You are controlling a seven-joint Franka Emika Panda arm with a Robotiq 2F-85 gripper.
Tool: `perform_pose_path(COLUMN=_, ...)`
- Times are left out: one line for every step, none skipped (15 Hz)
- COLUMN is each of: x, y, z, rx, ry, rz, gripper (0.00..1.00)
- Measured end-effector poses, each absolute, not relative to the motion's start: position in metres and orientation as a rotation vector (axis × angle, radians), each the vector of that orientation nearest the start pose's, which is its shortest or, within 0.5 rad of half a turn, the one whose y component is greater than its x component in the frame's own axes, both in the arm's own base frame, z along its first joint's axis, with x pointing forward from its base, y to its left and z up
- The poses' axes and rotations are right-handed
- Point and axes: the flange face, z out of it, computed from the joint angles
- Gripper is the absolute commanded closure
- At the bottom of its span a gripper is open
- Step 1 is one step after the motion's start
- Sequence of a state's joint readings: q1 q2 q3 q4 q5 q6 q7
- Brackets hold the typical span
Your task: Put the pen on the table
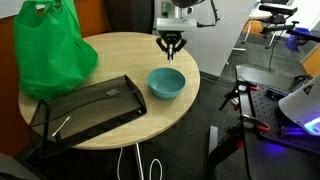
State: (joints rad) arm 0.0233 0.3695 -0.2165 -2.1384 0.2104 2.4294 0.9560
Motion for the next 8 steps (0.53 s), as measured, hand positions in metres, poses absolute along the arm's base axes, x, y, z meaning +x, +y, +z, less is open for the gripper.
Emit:
perform_pose_path(x=0.552, y=-0.123, z=0.229, rx=-2.425, ry=1.955, rz=0.120, gripper=0.97)
perform_pose_path(x=0.549, y=-0.134, z=0.229, rx=-2.370, ry=2.017, rz=0.120, gripper=0.97)
perform_pose_path(x=0.547, y=-0.143, z=0.228, rx=-2.314, ry=2.077, rz=0.121, gripper=0.97)
perform_pose_path(x=0.545, y=-0.150, z=0.226, rx=-2.253, ry=2.136, rz=0.120, gripper=0.97)
perform_pose_path(x=0.544, y=-0.156, z=0.223, rx=-2.192, ry=2.190, rz=0.116, gripper=0.97)
perform_pose_path(x=0.544, y=-0.160, z=0.220, rx=-2.131, ry=2.241, rz=0.107, gripper=0.97)
perform_pose_path(x=0.544, y=-0.165, z=0.218, rx=-2.069, ry=2.289, rz=0.096, gripper=0.97)
perform_pose_path(x=0.544, y=-0.169, z=0.216, rx=-2.005, ry=2.335, rz=0.076, gripper=0.97)
